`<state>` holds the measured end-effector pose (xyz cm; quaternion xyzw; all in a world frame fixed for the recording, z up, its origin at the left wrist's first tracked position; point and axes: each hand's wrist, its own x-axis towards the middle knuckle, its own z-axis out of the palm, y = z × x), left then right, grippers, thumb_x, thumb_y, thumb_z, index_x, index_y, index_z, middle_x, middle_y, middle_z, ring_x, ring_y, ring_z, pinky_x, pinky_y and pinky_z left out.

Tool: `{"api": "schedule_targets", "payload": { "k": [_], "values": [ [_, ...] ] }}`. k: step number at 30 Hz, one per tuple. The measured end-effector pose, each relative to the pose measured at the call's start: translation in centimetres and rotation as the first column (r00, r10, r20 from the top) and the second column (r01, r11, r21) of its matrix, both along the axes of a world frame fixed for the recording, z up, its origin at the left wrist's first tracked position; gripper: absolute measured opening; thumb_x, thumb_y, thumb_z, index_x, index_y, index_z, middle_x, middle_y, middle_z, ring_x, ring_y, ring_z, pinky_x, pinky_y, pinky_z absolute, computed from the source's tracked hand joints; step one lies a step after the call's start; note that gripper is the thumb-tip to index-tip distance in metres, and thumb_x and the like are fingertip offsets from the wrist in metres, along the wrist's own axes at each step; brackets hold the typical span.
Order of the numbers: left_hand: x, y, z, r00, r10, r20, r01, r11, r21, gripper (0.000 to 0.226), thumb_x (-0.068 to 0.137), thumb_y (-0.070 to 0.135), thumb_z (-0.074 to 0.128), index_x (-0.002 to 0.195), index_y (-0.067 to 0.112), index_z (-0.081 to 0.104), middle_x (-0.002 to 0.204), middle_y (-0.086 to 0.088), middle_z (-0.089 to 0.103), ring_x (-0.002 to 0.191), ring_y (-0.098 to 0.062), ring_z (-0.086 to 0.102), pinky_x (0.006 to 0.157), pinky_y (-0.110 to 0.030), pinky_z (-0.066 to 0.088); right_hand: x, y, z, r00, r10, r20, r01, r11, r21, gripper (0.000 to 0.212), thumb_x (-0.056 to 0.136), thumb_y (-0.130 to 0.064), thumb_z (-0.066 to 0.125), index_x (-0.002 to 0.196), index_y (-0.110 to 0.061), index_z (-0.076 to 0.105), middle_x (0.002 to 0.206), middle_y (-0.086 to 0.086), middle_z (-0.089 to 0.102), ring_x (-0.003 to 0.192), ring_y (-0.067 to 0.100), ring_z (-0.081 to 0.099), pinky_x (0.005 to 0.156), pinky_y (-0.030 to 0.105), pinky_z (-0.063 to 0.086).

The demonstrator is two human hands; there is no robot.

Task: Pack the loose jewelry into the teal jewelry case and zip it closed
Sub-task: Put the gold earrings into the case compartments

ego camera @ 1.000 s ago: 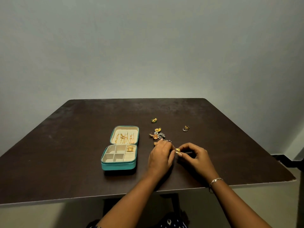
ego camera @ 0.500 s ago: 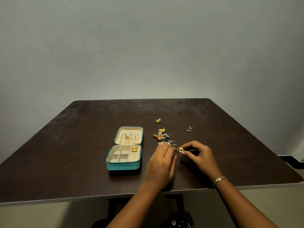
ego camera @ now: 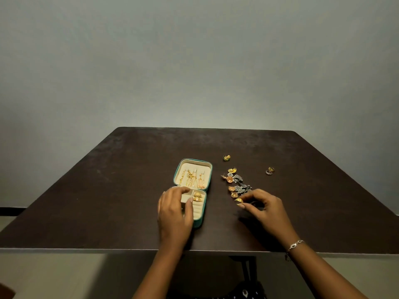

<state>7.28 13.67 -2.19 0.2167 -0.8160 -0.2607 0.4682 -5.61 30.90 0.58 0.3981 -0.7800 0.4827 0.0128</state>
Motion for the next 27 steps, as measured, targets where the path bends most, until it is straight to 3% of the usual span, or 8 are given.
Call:
{"api": "schedule_targets", "payload": {
  "k": [4,7,9,12,20,27],
  "values": [
    [0.6,0.1,-0.5,0.999,-0.003,0.043,0.001,0.999,0.04,0.023,0.08,-0.001,0.058,0.098,0.013,0.061,0.101,-0.002,0.062,0.095,-0.015,0.054,0.075,-0.031,0.043,1.0,-1.8,0.5,1.0,0.0,-0.03,0.0,1.0,0.012,0.013,0.075,-0.01,0.073,0.082,-0.02,0.07,0.084,-0.01,0.066,0.082,0.002,0.06,0.07,0.013,0.047],
    [0.9,0.2,-0.5,0.998,-0.008,0.062,0.004,0.998,0.065,0.024,0.081,-0.004,0.057,0.098,0.013,0.061,0.102,-0.001,0.061,0.096,-0.012,0.053,0.073,-0.023,0.04,1.7,-3.5,0.9,0.997,0.011,-0.071,-0.008,0.999,0.051,0.009,0.075,-0.011,0.073,0.082,-0.017,0.071,0.082,-0.006,0.065,0.079,0.005,0.06,0.07,0.015,0.047],
    [1.1,0.3,-0.5,0.997,-0.013,0.072,0.009,0.998,0.062,0.024,0.081,-0.004,0.056,0.098,0.013,0.06,0.101,0.0,0.061,0.094,-0.008,0.051,0.069,-0.012,0.035,2.2,-4.7,1.0,0.993,0.019,-0.113,-0.007,0.994,0.112,0.009,0.076,-0.015,0.073,0.084,-0.018,0.071,0.084,-0.004,0.065,0.079,0.008,0.06,0.071,0.022,0.049],
    [1.5,0.5,-0.6,0.997,-0.015,0.074,0.011,0.999,0.044,0.024,0.08,-0.003,0.056,0.096,0.014,0.06,0.098,-0.001,0.061,0.09,-0.004,0.048,0.067,-0.005,0.03,2.7,-6.4,0.8,0.984,0.025,-0.177,0.009,0.982,0.19,0.011,0.075,-0.018,0.073,0.086,-0.017,0.071,0.084,-0.003,0.064,0.079,0.013,0.059,0.072,0.033,0.05],
    [1.6,0.6,-0.7,0.992,-0.018,0.128,0.027,0.997,-0.069,0.027,0.072,-0.003,0.063,0.094,0.013,0.064,0.092,-0.002,0.065,0.081,-0.017,0.064,0.054,-0.026,0.053,3.4,-8.7,1.2,0.95,0.063,-0.306,0.055,0.932,0.36,0.014,0.08,-0.023,0.068,0.093,-0.018,0.07,0.092,0.001,0.062,0.087,0.017,0.058,0.075,0.037,0.05],
    [1.7,0.7,-0.7,0.982,-0.03,0.186,0.045,0.996,-0.078,0.043,0.057,-0.006,0.078,0.096,0.008,0.068,0.092,-0.007,0.068,0.08,-0.02,0.067,0.054,-0.028,0.056,3.7,-9.0,1.7,0.887,0.155,-0.436,0.09,0.866,0.491,0.016,0.084,-0.025,0.063,0.097,-0.017,0.069,0.098,0.004,0.061,0.094,0.022,0.056,0.071,0.038,0.049]
  ]
}}
